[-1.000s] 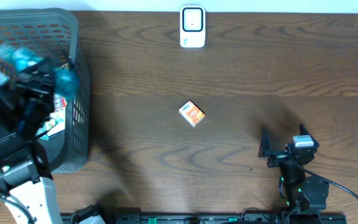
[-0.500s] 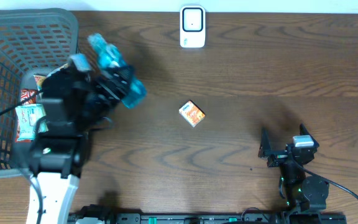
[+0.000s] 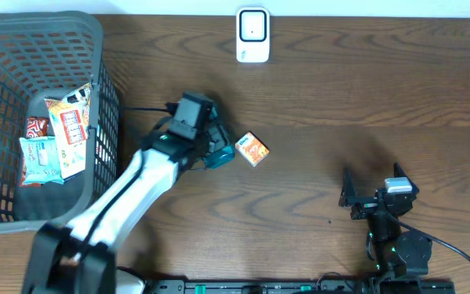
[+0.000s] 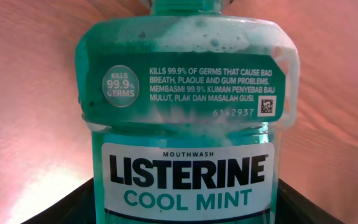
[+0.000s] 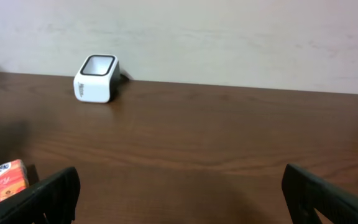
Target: Scan the item barcode
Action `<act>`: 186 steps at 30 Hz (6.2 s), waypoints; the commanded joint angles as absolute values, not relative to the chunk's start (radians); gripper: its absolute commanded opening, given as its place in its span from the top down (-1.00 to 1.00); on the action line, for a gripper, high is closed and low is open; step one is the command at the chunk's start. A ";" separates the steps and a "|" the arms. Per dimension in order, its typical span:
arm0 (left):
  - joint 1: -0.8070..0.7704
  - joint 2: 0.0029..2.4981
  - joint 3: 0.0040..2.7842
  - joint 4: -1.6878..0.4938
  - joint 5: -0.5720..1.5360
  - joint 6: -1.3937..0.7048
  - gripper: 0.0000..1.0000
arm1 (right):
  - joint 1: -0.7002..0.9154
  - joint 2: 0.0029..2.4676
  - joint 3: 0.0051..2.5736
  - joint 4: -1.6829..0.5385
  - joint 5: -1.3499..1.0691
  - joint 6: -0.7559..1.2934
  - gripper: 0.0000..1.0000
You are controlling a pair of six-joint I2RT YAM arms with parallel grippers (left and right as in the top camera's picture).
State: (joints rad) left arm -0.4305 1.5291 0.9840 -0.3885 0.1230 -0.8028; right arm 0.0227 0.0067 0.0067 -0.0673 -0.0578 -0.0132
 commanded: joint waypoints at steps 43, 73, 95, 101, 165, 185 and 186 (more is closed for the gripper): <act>-0.726 1.684 1.020 -0.165 0.108 -0.747 -0.99 | 0.021 0.007 0.006 -0.071 -0.058 -0.028 -0.98; -0.725 0.947 1.032 -0.210 0.033 -0.326 -0.95 | 0.021 0.007 0.006 -0.071 -0.058 -0.028 -0.99; -0.628 0.863 1.218 -0.208 -1.102 -0.269 -0.96 | 0.021 0.007 0.006 -0.071 -0.058 -0.027 -0.99; -0.441 0.884 1.218 -0.329 -1.161 -0.441 -0.96 | 0.021 0.007 0.006 -0.071 -0.058 -0.027 -0.98; 0.460 1.670 1.195 -0.684 -0.165 -0.731 -0.96 | 0.021 0.007 0.006 -0.071 -0.058 -0.027 -0.99; 0.483 1.835 1.195 -0.676 -0.169 -0.731 -0.96 | 0.021 0.007 0.006 -0.071 -0.058 -0.028 -0.99; 0.488 1.837 1.195 -0.677 -0.169 -0.731 -0.96 | 0.021 0.007 0.006 -0.071 -0.058 -0.028 -0.99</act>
State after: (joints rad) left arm 0.4637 1.7927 1.2026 -0.6693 -0.1589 -0.7296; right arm 0.0227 0.0067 0.0067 -0.0673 -0.0578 -0.0128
